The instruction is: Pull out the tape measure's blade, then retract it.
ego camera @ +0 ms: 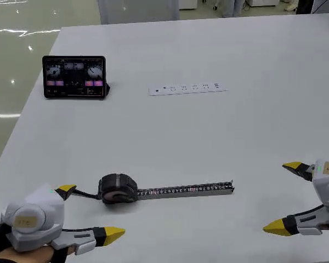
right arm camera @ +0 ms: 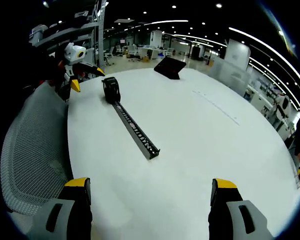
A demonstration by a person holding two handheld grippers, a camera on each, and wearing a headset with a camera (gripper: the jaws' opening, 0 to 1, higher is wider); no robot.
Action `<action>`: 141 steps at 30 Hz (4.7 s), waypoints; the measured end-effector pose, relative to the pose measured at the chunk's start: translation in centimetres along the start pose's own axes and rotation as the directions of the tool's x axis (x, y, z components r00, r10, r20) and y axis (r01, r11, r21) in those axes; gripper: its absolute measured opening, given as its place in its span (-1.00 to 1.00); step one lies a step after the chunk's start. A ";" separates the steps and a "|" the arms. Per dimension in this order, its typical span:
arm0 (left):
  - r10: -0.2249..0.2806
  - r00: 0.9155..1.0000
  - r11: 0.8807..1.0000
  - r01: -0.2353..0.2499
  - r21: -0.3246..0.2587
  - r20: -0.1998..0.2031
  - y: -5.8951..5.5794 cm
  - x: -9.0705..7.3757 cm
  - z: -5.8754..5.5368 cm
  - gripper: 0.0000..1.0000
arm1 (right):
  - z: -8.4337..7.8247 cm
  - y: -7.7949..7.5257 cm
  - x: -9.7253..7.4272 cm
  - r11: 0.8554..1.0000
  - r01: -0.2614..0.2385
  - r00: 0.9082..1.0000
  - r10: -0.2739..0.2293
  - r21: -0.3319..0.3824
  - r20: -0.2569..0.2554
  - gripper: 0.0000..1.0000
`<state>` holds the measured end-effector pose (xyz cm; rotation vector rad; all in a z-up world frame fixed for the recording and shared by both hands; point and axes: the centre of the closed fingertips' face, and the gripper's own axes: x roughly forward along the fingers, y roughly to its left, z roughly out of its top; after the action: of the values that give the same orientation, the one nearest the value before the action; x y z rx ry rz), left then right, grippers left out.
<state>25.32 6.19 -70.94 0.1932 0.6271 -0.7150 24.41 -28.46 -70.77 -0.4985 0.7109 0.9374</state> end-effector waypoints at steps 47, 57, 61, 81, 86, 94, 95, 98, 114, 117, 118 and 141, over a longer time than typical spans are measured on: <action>0.277 0.954 0.942 -0.246 -0.227 0.113 0.6 5.1 2.8 0.98 | 1.7 -1.5 7.9 0.927 -0.281 0.942 0.217 -0.250 -0.256 0.98; 0.338 0.928 0.920 -0.290 -0.265 0.159 0.9 5.4 2.9 0.98 | 1.1 -1.8 9.5 0.906 -0.315 0.925 0.226 -0.282 -0.306 0.98; 0.362 0.918 0.909 -0.309 -0.281 0.160 1.4 5.3 2.8 0.98 | 1.1 -1.9 9.8 0.902 -0.321 0.923 0.230 -0.288 -0.309 0.90; 0.386 0.906 0.902 -0.331 -0.276 0.175 2.1 5.2 3.0 0.98 | 1.3 -1.2 10.4 0.871 -0.375 0.909 0.279 -0.318 -0.309 0.17; 0.389 0.905 0.900 -0.332 -0.283 0.173 2.2 5.2 3.0 0.98 | 0.9 -1.1 10.4 0.868 -0.384 0.903 0.282 -0.315 -0.325 0.03; 0.391 0.904 0.899 -0.334 -0.284 0.173 2.3 5.2 3.1 0.98 | 0.6 -0.9 10.5 0.865 -0.392 0.899 0.290 -0.313 -0.327 -0.21; 0.391 0.904 0.899 -0.335 -0.283 0.174 2.3 5.2 3.1 0.98 | 0.6 -0.9 10.5 0.865 -0.393 0.900 0.290 -0.314 -0.327 -0.23; 0.392 0.904 0.898 -0.336 -0.284 0.172 2.3 5.2 3.1 0.98 | 0.6 -0.9 10.5 0.862 -0.397 0.898 0.293 -0.317 -0.327 -0.33; 0.397 0.902 0.896 -0.341 -0.283 0.170 2.6 5.2 3.1 0.98 | 0.5 -0.8 10.2 0.855 -0.395 0.899 0.285 -0.335 -0.333 -0.70; 0.398 0.902 0.896 -0.343 -0.281 0.169 2.7 5.3 3.0 0.98 | 0.5 -0.7 10.2 0.854 -0.396 0.899 0.285 -0.337 -0.334 -0.74; 0.398 0.902 0.896 -0.343 -0.281 0.169 2.7 5.3 2.9 0.98 | 0.5 -0.7 10.2 0.854 -0.396 0.899 0.285 -0.338 -0.334 -0.75; 0.443 0.887 0.862 -0.380 -0.336 0.133 4.0 6.3 2.0 0.68 | 0.5 -0.5 10.4 0.878 -0.376 0.877 0.235 -0.296 -0.419 -0.78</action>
<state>32.62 4.96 -73.31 -0.0328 0.4649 -0.2101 29.12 -22.67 -78.07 -0.9339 0.9839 1.3130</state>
